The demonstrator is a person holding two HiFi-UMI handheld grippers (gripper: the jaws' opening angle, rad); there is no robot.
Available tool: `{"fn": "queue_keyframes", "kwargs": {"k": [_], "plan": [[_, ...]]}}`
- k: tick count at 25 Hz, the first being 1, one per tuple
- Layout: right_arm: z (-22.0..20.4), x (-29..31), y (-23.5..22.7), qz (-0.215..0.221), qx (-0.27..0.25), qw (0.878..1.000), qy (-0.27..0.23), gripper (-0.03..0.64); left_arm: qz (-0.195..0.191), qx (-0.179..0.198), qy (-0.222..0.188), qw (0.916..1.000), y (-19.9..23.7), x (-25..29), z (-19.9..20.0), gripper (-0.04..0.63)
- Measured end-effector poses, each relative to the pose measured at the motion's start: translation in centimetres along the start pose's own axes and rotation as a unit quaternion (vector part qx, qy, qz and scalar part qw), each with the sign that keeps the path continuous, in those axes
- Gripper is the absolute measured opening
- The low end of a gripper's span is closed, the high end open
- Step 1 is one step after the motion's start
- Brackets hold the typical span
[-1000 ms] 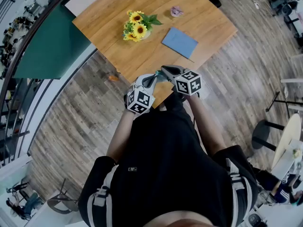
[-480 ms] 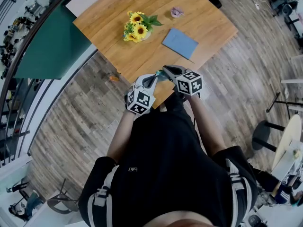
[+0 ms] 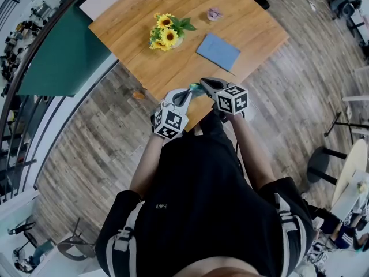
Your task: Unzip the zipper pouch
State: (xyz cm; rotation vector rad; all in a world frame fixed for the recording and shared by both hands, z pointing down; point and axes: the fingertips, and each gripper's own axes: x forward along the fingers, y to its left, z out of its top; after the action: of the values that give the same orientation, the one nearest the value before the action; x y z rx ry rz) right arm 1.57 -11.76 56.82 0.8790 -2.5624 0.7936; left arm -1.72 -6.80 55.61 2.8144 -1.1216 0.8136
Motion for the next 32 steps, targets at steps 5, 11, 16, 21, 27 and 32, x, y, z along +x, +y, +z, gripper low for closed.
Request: {"fn": "queue_keyframes", "kwargs": {"k": [5,11,16,21,27,32], "plan": [[0.2,-0.4,-0.8,-0.009,0.0,1.0,-0.005,0.005,0.004,0.001,-0.005,1.0,0.0,0.0,0.7,0.006],[0.0,-1.0,-1.1,-0.016,0.003,1.0,-0.009,0.006,0.002,0.007,-0.007,0.9999,-0.5,-0.1,1.2,0.006],[-0.5,-1.6,-1.9,-0.019,0.012,1.0,-0.011,0.006,0.0,0.01,-0.007,0.9999,-0.9,0.0,1.5,0.006],[-0.7,-2.0,-2.3,-0.021,0.018,1.0,-0.015,0.006,-0.002,0.008,-0.008,0.9999,-1.2,0.1,1.7,0.006],[-1.3,-2.5,-3.0,-0.024,0.025,0.999,-0.014,0.006,-0.005,0.01,-0.007,0.9999,-1.9,0.3,1.8,0.006],[-1.8,-3.0,-3.4,-0.026,0.037,0.999,-0.019,0.006,-0.01,0.009,-0.006,0.9999,-2.6,0.5,1.8,0.006]]}}
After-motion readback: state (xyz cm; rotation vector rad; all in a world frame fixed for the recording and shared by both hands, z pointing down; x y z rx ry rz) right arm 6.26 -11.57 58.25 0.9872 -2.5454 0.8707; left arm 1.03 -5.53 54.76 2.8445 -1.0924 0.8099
